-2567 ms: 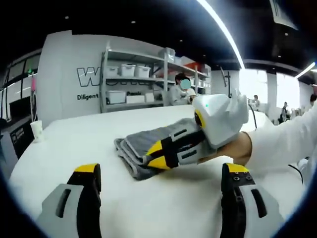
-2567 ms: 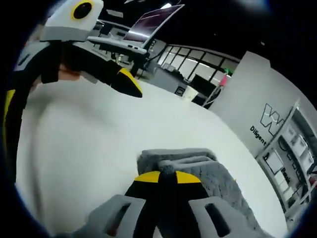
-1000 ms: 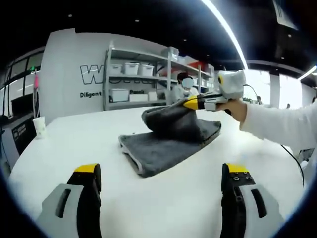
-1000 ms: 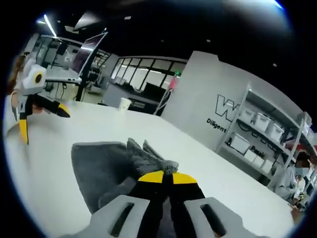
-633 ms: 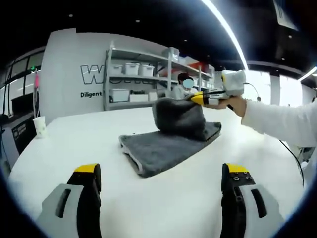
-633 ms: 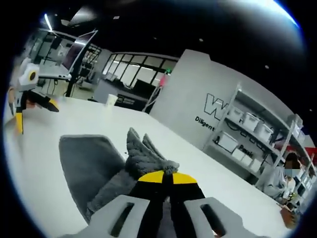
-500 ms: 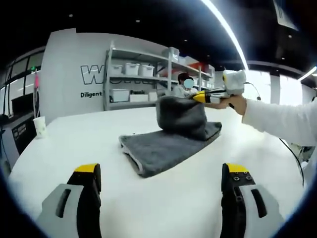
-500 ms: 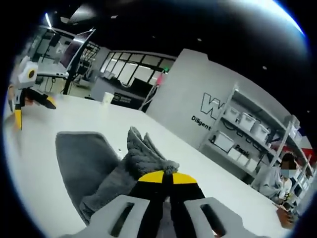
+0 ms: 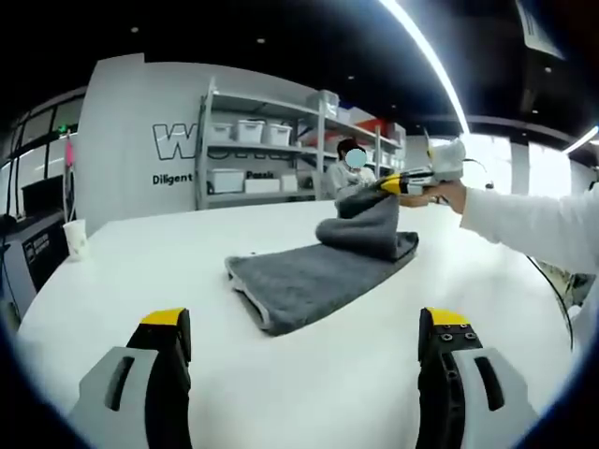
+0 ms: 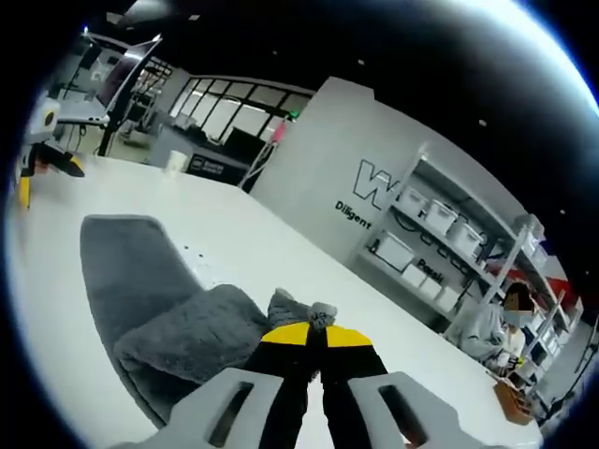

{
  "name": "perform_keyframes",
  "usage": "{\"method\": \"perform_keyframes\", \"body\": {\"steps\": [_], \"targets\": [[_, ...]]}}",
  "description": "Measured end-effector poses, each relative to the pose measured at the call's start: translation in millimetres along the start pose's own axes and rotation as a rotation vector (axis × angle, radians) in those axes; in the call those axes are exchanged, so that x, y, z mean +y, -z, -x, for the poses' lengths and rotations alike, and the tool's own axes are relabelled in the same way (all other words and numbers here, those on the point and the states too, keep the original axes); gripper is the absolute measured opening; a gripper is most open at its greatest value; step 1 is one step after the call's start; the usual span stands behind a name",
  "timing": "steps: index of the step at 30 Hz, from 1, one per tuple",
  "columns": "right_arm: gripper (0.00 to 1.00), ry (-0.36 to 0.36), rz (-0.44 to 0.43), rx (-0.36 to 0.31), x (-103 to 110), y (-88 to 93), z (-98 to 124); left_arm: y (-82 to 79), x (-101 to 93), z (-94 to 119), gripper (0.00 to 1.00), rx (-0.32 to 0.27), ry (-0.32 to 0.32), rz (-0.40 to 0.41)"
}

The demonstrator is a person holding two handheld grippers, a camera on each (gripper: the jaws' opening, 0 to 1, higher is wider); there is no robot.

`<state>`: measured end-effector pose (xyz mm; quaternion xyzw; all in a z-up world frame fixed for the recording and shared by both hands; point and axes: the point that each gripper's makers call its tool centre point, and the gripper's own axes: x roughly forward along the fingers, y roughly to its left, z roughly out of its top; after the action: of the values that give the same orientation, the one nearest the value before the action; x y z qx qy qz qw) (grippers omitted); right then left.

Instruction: Open the folded towel by lifting each exposed corner and separating the folded layers until the towel lies flat within the target outline without major curled edges

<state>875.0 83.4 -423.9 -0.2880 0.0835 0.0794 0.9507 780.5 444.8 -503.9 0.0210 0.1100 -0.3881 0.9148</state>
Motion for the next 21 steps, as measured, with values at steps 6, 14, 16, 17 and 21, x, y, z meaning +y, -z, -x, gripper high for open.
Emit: {"method": "perform_keyframes", "body": {"steps": [6, 14, 16, 17, 21], "targets": [[0.0, 0.037, 0.04, 0.043, -22, 17.5, 9, -0.1, 0.8, 0, 1.0, 0.0, -0.001, 0.002], [0.0, 0.095, 0.04, 0.099, -58, 45.9, 21, 0.7, 1.5, 0, 1.0, 0.001, -0.001, 0.006], [0.0, 0.11, 0.038, 0.111, -65, 52.1, 26, 0.9, 2.0, 0, 1.0, 0.001, -0.002, 0.008], [0.0, 0.118, 0.039, 0.121, -69, 56.3, 28, 0.7, 2.1, 0, 1.0, 0.001, -0.003, 0.009], [0.0, 0.15, 0.031, 0.154, -87, 73.5, 37, 0.4, 1.9, 0, 1.0, 0.001, -0.003, 0.006]]}}
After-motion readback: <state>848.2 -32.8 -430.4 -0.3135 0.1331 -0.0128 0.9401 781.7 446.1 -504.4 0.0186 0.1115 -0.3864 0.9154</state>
